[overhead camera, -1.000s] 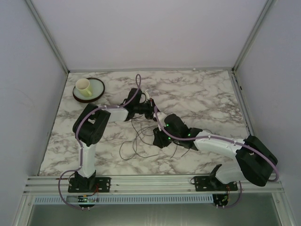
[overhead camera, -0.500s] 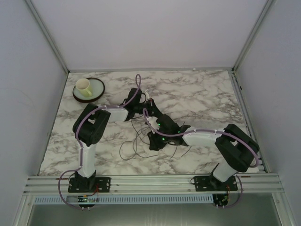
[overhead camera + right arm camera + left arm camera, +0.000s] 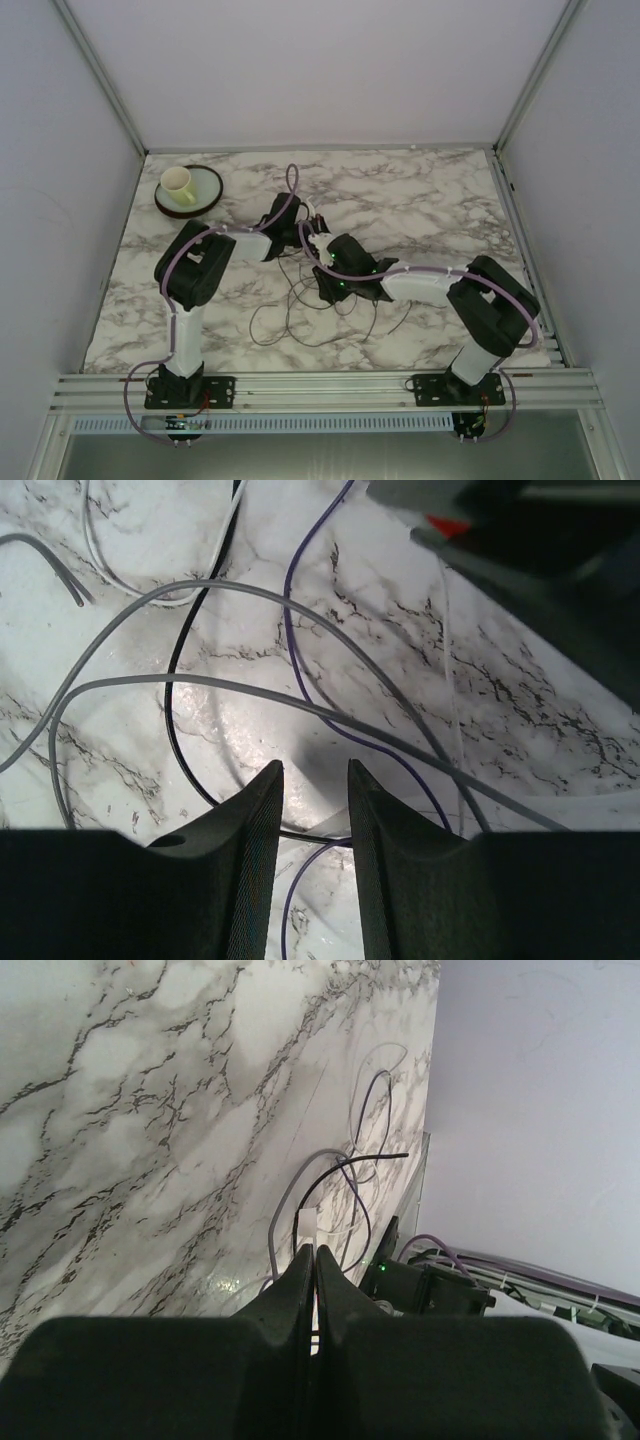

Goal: Zip-tie the wires
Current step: Adjust the cable at the center of the board.

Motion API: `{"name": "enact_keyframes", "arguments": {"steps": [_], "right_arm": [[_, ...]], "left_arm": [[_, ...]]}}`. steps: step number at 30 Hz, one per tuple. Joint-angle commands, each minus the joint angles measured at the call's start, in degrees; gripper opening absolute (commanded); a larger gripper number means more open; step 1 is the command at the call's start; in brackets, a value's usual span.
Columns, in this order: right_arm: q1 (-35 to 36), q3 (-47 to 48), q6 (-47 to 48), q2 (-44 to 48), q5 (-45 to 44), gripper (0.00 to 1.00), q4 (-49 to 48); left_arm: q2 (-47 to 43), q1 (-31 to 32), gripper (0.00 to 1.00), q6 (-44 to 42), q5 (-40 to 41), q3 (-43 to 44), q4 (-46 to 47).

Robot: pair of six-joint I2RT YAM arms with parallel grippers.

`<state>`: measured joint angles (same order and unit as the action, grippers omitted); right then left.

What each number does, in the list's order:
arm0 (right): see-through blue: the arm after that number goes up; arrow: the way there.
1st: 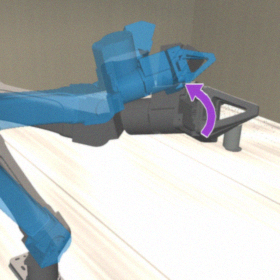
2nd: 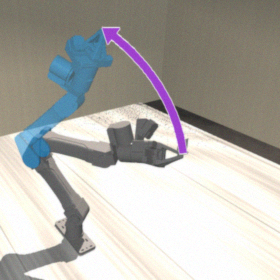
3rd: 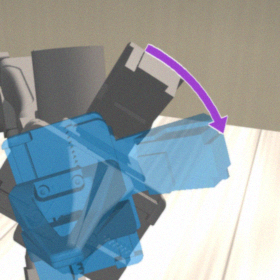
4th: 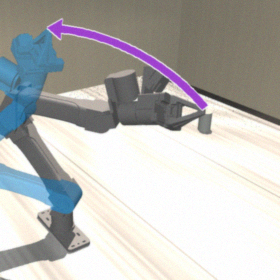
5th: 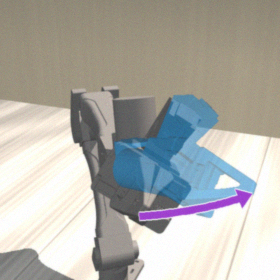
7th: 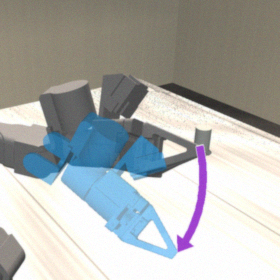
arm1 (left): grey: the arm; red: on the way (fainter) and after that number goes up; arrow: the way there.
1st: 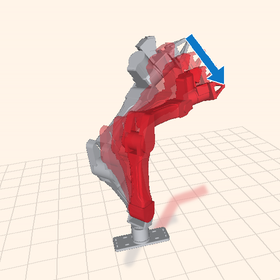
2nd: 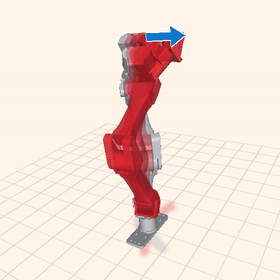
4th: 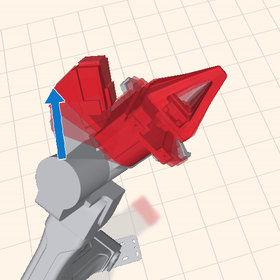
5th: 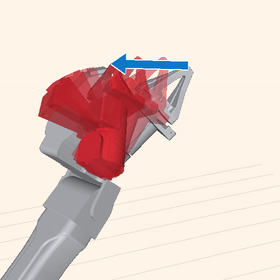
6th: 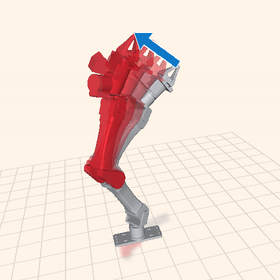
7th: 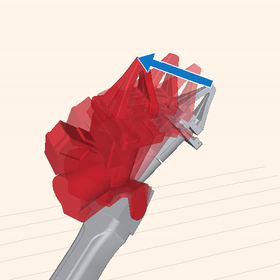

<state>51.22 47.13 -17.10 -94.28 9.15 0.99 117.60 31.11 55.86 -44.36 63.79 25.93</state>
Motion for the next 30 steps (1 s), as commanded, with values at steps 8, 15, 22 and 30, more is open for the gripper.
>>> {"name": "enact_keyframes", "arguments": {"steps": [8, 15, 22, 30], "right_arm": [[0.04, -3.95, 1.24, 8.42, 15.37, 0.35, -5.12], [2.73, -1.55, 2.69, 1.55, 18.81, 0.35, -3.99], [2.97, 2.59, 4.53, -2.43, 14.75, 0.35, -1.24], [-0.50, 4.02, 6.74, -4.03, 6.67, 0.35, 0.04]], "left_arm": [[-0.97, 0.41, 0.00, 0.39, 0.00, 0.28, 2.05], [-0.97, 0.46, 0.00, 0.48, 0.41, 0.58, 1.79], [-1.20, 0.42, 0.00, -0.39, 0.48, 1.51, 0.06], [-1.67, 0.56, 0.00, -0.42, 0.57, 0.11, -0.10]]}}
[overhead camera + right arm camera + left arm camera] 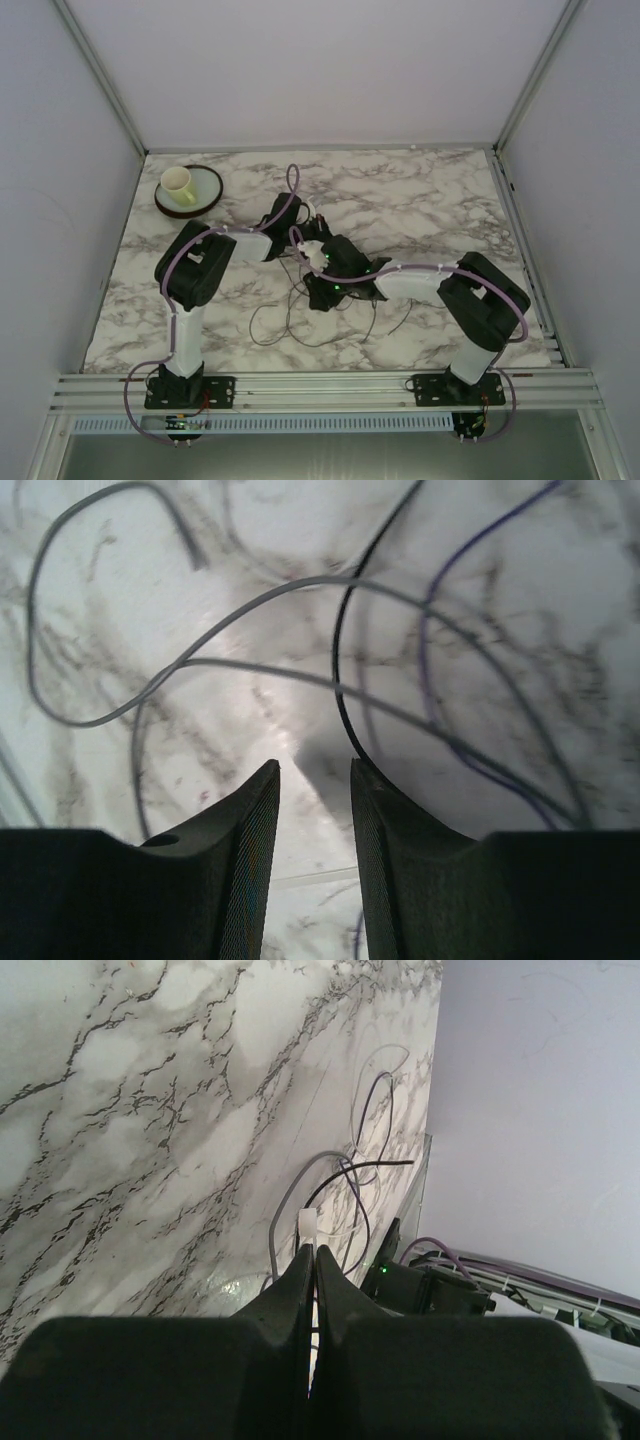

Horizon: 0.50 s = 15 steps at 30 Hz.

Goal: Zip-tie the wires
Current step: Adjust the cable at the center of the board.

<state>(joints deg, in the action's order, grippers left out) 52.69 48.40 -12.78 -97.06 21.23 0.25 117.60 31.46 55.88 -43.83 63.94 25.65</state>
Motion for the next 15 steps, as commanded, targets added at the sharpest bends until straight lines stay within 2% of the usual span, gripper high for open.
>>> {"name": "enact_keyframes", "arguments": {"steps": [1, 5, 15], "right_arm": [[-2.57, 3.10, 2.84, -1.43, -6.36, 0.35, 1.03], [-4.25, 4.51, 3.67, -1.29, -10.82, 0.36, 1.61], [-4.68, 1.23, 5.31, 6.10, -8.17, 0.45, 2.30]], "left_arm": [[-1.79, 0.26, 0.00, -0.36, 0.14, -0.39, 0.35], [-1.86, 0.26, 0.00, 0.06, 0.09, -1.14, 1.00], [-1.46, 0.27, 0.00, 0.20, 0.15, -0.36, 1.06]]}}
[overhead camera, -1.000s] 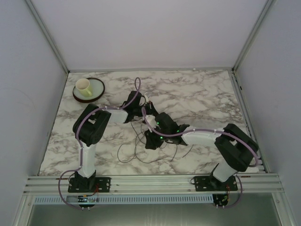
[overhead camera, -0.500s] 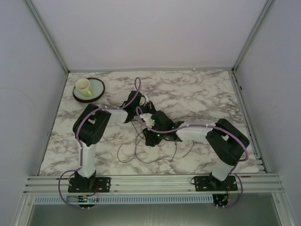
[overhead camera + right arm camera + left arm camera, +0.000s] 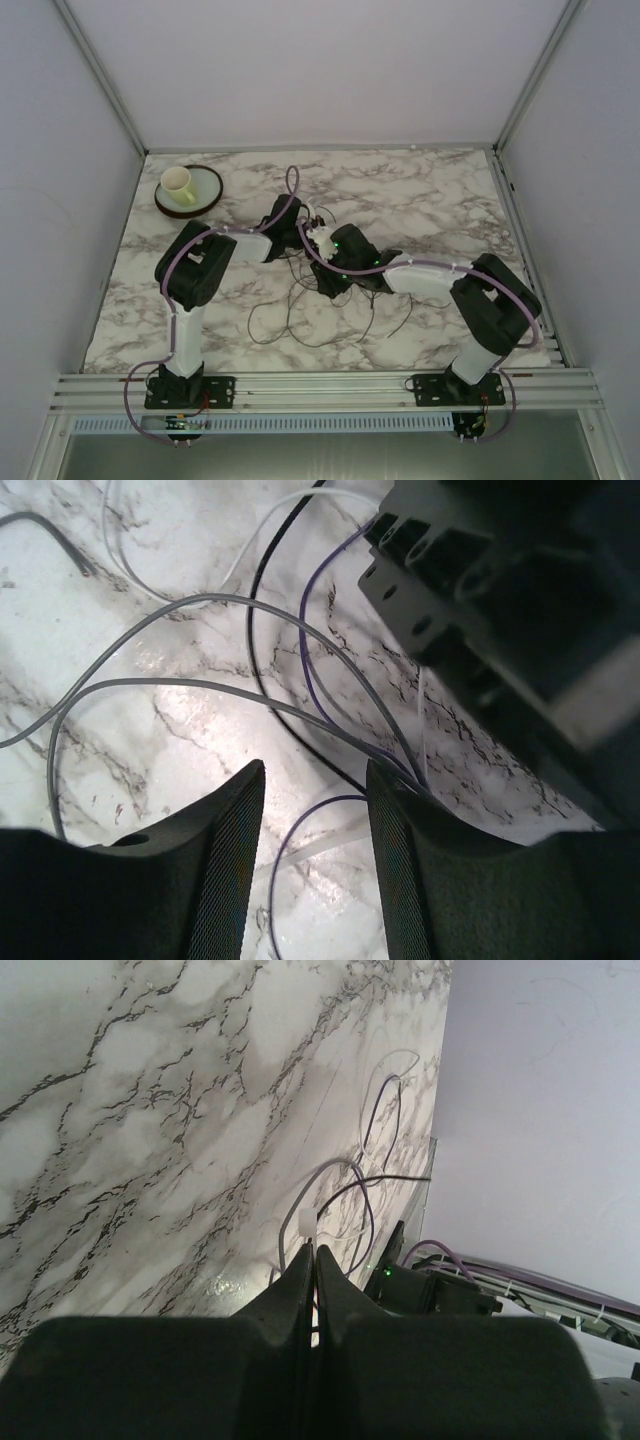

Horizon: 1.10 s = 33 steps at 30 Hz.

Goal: Zip-tie the wires
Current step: Adjust the cable at the center of the board.

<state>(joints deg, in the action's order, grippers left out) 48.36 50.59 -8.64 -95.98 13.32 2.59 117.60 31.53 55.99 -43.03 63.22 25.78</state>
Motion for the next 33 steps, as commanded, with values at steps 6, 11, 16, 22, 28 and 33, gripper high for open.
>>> {"name": "enact_keyframes", "arguments": {"steps": [6, 11, 16, 22, 28, 33], "right_arm": [[-0.90, -3.57, -0.41, 9.02, -1.99, 0.48, 2.40], [-1.17, -6.54, -3.79, 13.93, -2.04, 0.51, 2.31], [-1.42, -8.44, -8.04, 15.29, -0.04, 0.52, 4.26], [-1.42, -9.73, -11.82, 15.38, -3.68, 0.52, 7.50], [-2.72, -6.84, -11.31, 14.49, -14.44, 0.52, 12.82], [-4.35, -2.02, -7.55, 11.87, -22.62, 0.53, 14.72]], "left_arm": [[-1.15, 0.15, 0.00, 0.04, -0.66, 0.74, 0.67], [-0.59, 0.15, 0.00, -0.17, -0.52, 1.35, 0.25], [-0.28, 0.20, 0.00, -0.56, -0.38, 1.47, -0.35], [-0.58, 0.07, 0.00, -1.03, -0.69, 1.62, -1.02], [-1.31, -0.07, 0.00, -1.85, -1.68, 1.91, -2.38], [-1.17, -0.09, 0.00, -2.46, -2.81, 2.08, -3.01]]}}
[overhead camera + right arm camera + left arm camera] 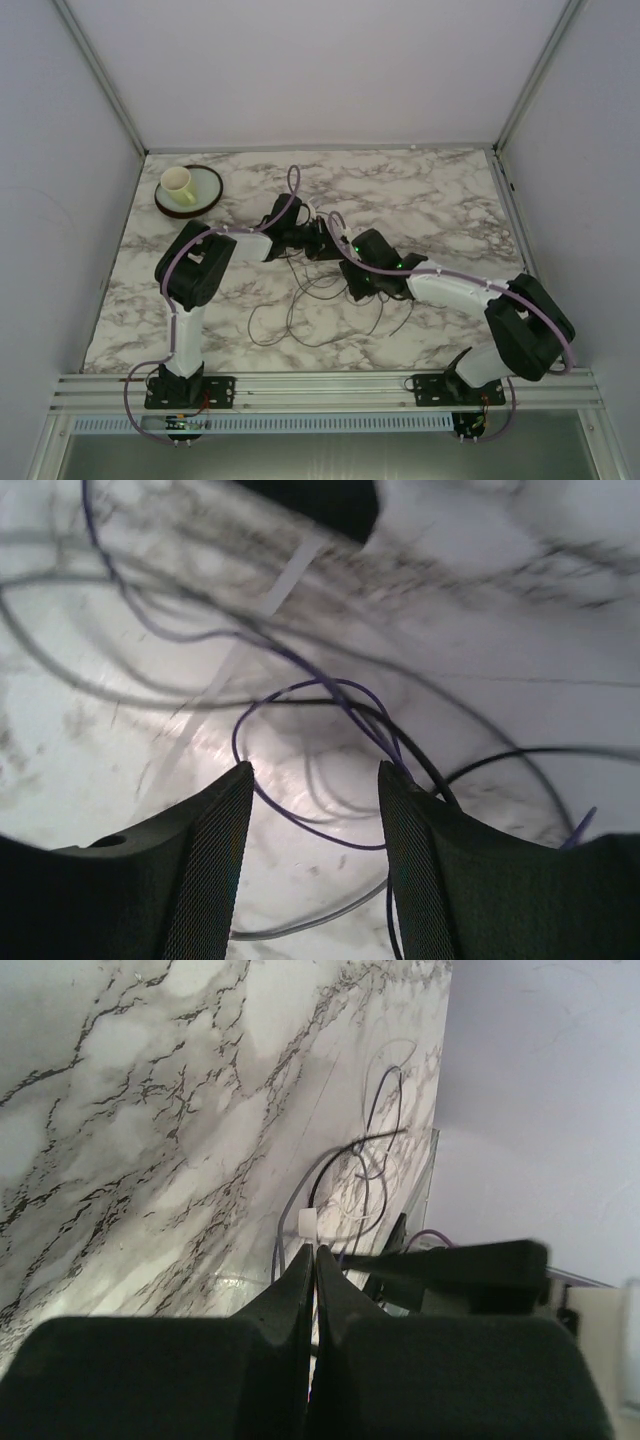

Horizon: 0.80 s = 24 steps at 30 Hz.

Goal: Zip-tie the wires
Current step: Adjust the cable at the center of the board.

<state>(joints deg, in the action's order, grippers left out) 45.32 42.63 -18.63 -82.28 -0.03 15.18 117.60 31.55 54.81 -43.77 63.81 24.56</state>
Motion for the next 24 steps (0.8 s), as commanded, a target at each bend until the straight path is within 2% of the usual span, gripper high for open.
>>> {"name": "enact_keyframes", "arguments": {"steps": [1, 4, 7, 11, 16, 19, 24], "right_arm": [[-1.63, 6.87, 3.25, -2.52, -10.84, 0.53, 2.54], [-2.56, 9.02, 5.98, -4.20, -15.02, 0.54, 3.04], [-3.26, 10.68, 8.54, -5.41, -15.29, 0.54, 3.10], [-3.30, 10.58, 11.56, -4.33, -6.18, 0.54, 2.69], [-3.19, 5.99, 13.80, 1.55, 3.48, 0.53, 0.95], [-3.18, 3.59, 14.53, 6.22, 5.34, 0.54, -1.18], [-3.23, -0.88, 16.04, 13.82, 5.05, 0.54, -5.52]], "left_arm": [[-1.15, -0.09, 0.00, -1.48, -2.15, 1.49, -2.01], [-1.13, -0.09, 0.00, -1.54, -2.43, 1.37, -1.86], [-1.15, -0.09, 0.00, -1.39, -2.68, 1.36, -1.70], [-1.26, -0.09, 0.00, -0.96, -2.75, 1.48, -1.36], [-1.03, -0.11, 0.00, 2.22, -3.02, 0.99, 1.44], [-0.83, -0.09, 0.00, 3.07, -3.60, 1.45, 0.78], [-0.57, -0.09, 0.00, -0.47, -3.16, 3.83, -6.03]]}}
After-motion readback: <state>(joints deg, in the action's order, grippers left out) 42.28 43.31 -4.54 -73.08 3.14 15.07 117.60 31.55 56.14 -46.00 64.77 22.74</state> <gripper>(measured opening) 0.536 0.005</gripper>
